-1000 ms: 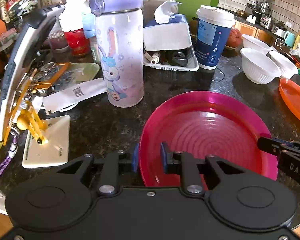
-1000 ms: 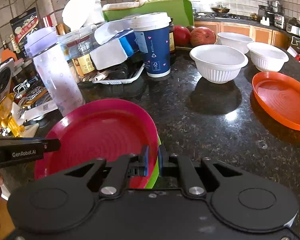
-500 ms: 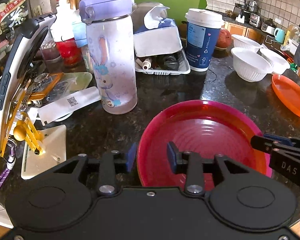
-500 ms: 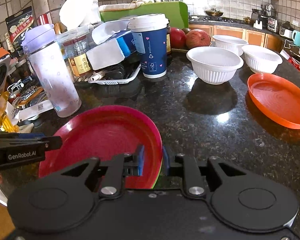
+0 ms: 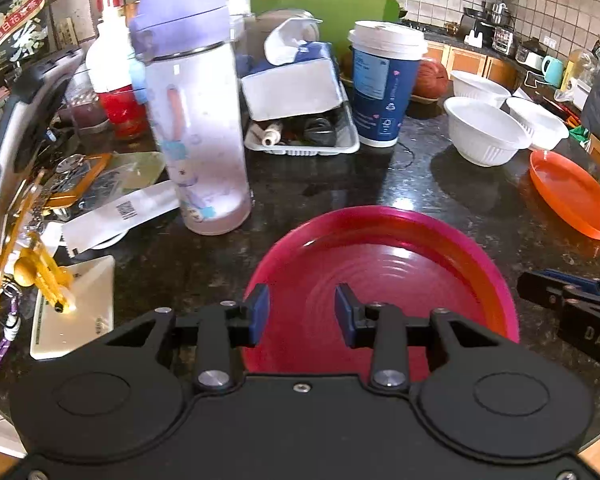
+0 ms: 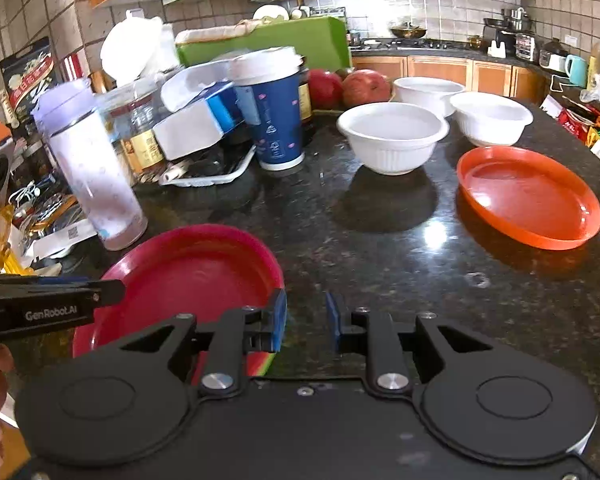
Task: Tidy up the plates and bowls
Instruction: 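Move both open grippers to the rim of the orange plate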
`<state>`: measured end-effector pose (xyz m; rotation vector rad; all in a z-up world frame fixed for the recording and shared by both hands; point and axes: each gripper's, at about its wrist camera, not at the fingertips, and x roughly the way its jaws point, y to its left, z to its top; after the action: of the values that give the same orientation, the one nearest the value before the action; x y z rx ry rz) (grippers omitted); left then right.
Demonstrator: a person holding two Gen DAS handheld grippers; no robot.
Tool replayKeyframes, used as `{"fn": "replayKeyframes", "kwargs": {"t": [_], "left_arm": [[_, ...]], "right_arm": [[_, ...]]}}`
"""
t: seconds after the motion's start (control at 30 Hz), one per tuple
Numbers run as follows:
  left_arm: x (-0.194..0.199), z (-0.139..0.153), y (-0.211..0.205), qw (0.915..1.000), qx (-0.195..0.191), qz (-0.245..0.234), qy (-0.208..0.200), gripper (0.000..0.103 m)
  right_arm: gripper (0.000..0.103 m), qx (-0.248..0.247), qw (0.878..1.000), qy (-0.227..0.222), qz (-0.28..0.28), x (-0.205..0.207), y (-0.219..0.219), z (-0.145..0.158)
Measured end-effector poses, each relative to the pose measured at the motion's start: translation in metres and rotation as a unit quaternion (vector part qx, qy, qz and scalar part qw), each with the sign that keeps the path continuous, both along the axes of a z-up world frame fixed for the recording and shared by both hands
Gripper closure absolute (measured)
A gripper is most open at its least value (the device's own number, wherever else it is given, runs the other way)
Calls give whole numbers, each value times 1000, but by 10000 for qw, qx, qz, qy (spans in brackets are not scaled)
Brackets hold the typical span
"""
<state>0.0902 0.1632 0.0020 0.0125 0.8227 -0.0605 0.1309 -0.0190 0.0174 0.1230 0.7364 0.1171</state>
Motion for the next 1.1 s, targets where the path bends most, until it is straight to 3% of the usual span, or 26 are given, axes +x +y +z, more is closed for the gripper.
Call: {"fn": "replayKeyframes", "kwargs": {"t": [0.3,0.67,0.83,1.1], "left_arm": [[9,5,-44,9998,132,164,35,56],[25,9,-126,9984,249,507,97,56],[37,7,-162,9978,309,562,137,56],[64,-1,-214,9977,283,517,326,55]], "right_arm": [[78,141,9997,-25,-174,6,-54,2],[77,214,9997,25,-121,18,-154,5],[66,245,9995,19,-194,29,-198,6],[65,252,9989,100,-371,50,-255,0]]}}
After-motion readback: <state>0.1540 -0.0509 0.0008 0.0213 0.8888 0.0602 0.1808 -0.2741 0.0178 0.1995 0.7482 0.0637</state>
